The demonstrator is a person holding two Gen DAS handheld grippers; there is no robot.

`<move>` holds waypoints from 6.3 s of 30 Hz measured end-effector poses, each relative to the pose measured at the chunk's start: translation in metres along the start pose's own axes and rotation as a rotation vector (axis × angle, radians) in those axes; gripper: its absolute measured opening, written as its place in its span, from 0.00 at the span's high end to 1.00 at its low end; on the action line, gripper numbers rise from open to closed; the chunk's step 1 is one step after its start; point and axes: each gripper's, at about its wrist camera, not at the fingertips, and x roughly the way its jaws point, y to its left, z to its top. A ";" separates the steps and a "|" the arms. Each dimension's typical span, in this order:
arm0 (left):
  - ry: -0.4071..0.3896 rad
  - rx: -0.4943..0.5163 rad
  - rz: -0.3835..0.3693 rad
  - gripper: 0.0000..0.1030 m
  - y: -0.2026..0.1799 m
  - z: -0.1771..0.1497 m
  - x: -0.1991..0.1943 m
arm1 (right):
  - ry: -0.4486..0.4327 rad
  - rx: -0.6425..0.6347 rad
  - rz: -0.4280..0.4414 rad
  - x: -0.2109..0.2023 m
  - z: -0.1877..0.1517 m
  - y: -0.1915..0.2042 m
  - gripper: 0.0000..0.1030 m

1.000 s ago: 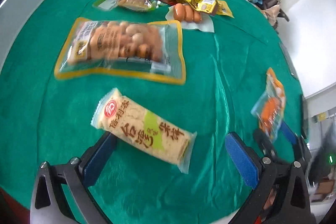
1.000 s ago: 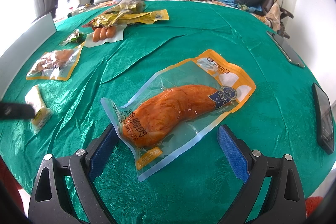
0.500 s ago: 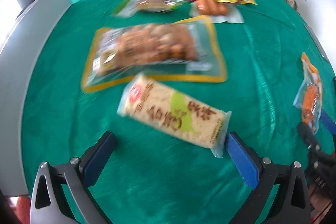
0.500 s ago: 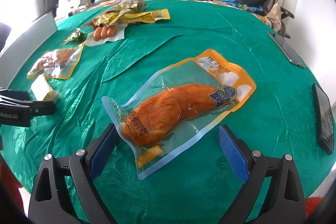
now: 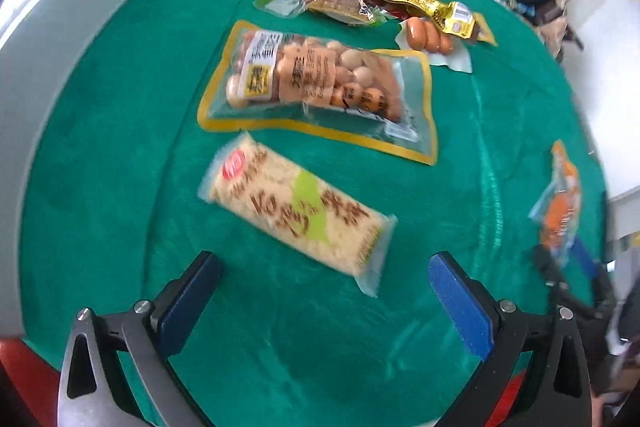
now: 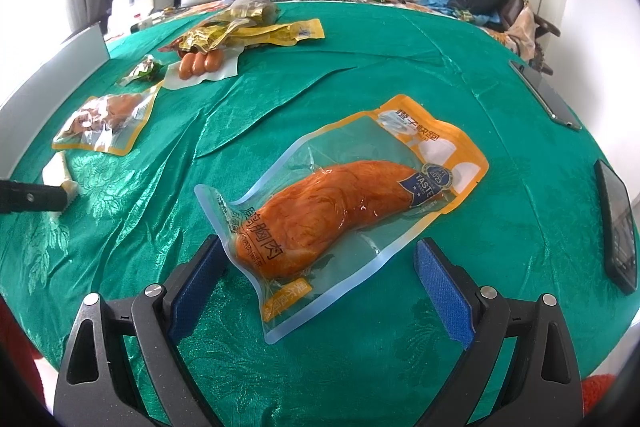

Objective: Organize snacks

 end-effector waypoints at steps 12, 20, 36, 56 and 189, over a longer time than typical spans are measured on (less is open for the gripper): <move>-0.060 -0.133 0.006 0.00 0.002 0.046 0.016 | -0.002 -0.001 0.001 -0.001 -0.002 -0.001 0.06; -0.017 0.100 0.170 0.00 -0.005 0.029 0.022 | -0.003 -0.001 0.002 -0.001 -0.002 0.000 0.06; 0.029 0.219 0.180 0.05 -0.004 0.010 0.018 | -0.010 0.002 -0.001 0.000 -0.002 0.001 0.06; -0.087 0.180 0.141 0.71 0.001 -0.006 -0.007 | 0.024 -0.016 0.028 -0.002 -0.002 0.000 0.07; -0.312 0.185 0.118 0.05 0.027 -0.077 -0.018 | 0.061 0.162 -0.139 0.097 0.103 -0.068 0.05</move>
